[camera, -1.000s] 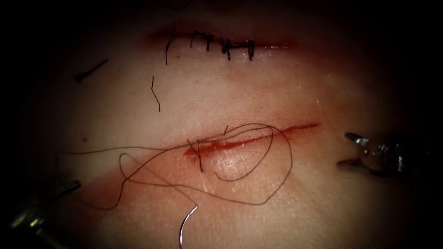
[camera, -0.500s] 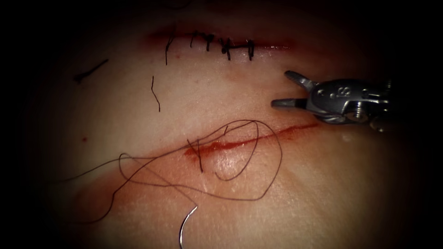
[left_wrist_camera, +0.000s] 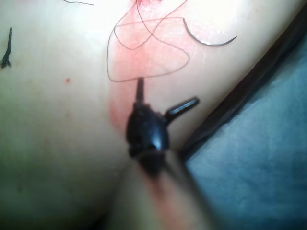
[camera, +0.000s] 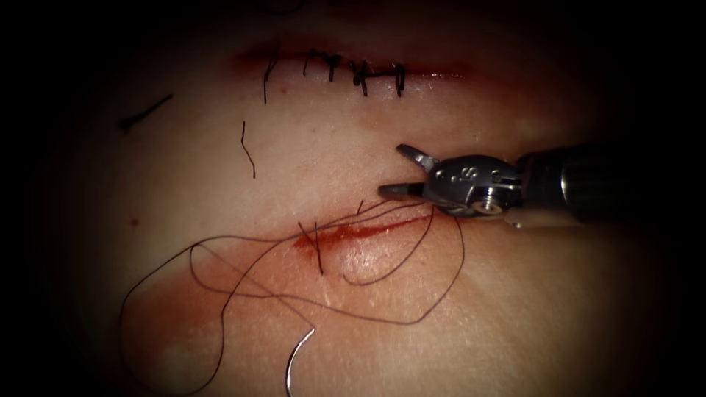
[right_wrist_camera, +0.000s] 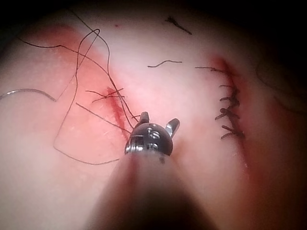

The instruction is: Wound Closure

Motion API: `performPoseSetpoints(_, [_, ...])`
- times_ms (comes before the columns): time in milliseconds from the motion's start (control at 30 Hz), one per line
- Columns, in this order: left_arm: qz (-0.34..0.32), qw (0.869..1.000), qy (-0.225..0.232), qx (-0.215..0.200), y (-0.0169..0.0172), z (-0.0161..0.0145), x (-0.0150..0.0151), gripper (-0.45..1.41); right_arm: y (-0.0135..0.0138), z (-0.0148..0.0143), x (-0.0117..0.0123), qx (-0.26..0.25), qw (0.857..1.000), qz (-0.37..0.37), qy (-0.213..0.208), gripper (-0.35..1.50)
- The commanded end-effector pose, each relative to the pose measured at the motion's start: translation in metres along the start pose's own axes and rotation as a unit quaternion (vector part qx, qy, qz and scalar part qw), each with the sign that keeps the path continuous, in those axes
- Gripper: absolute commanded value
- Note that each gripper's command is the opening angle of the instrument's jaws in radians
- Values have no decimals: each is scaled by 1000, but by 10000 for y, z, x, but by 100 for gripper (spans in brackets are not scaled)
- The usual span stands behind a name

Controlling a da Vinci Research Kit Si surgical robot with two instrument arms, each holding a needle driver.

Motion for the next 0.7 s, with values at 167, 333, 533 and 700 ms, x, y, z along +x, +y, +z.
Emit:
performPoseSetpoints(167, [-9,1000,3,-3,-1,12,-22,106,-21,35,-8,0,1000,-4,-13,108])
performPoseSetpoints(333, [-10,1000,7,-5,2,18,-28,106,-37,47,-8,8,1000,-8,-20,108])
performPoseSetpoints(533, [-12,1000,7,-7,3,17,-30,106,-45,44,-16,18,999,-13,-25,106])
performPoseSetpoints(700, [-12,1000,12,-6,3,20,-30,106,-48,36,-19,22,999,-12,-24,104])
